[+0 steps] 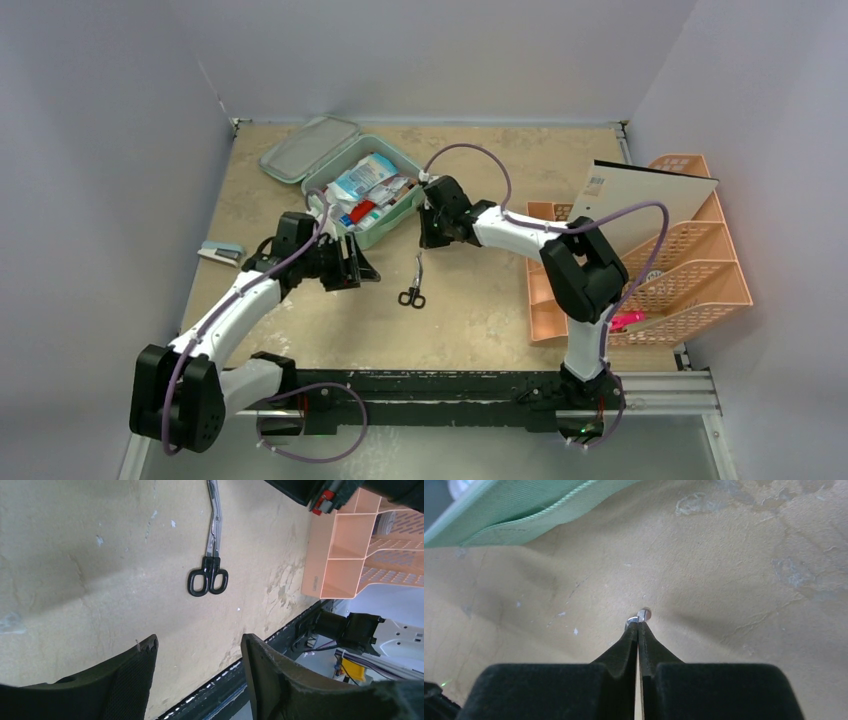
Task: Organize the medicine kit
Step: Pick up the scissors from the center of the board.
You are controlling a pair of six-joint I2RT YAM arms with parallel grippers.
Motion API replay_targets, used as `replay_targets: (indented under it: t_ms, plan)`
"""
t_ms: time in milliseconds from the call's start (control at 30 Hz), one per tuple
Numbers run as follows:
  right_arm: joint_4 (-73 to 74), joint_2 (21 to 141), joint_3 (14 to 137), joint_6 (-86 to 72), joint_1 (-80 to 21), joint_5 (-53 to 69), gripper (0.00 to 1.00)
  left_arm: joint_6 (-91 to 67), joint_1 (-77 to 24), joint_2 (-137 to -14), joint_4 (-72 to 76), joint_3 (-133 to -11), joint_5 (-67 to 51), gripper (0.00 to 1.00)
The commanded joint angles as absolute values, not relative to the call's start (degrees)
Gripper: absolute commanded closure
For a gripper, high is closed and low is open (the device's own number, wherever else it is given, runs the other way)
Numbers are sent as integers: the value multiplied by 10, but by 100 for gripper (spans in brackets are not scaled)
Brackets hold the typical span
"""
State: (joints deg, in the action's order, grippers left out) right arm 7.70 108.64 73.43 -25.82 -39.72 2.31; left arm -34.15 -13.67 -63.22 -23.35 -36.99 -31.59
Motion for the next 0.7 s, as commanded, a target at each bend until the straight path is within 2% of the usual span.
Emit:
replay_targets:
  t_ms: [0, 667]
  plan:
    - [87, 1096, 763, -251, -398, 35, 98, -378, -158, -624, -176, -349, -323, 40]
    - [79, 1140, 767, -260, -398, 88, 100, -414, -224, -669, -114, -317, -260, 47]
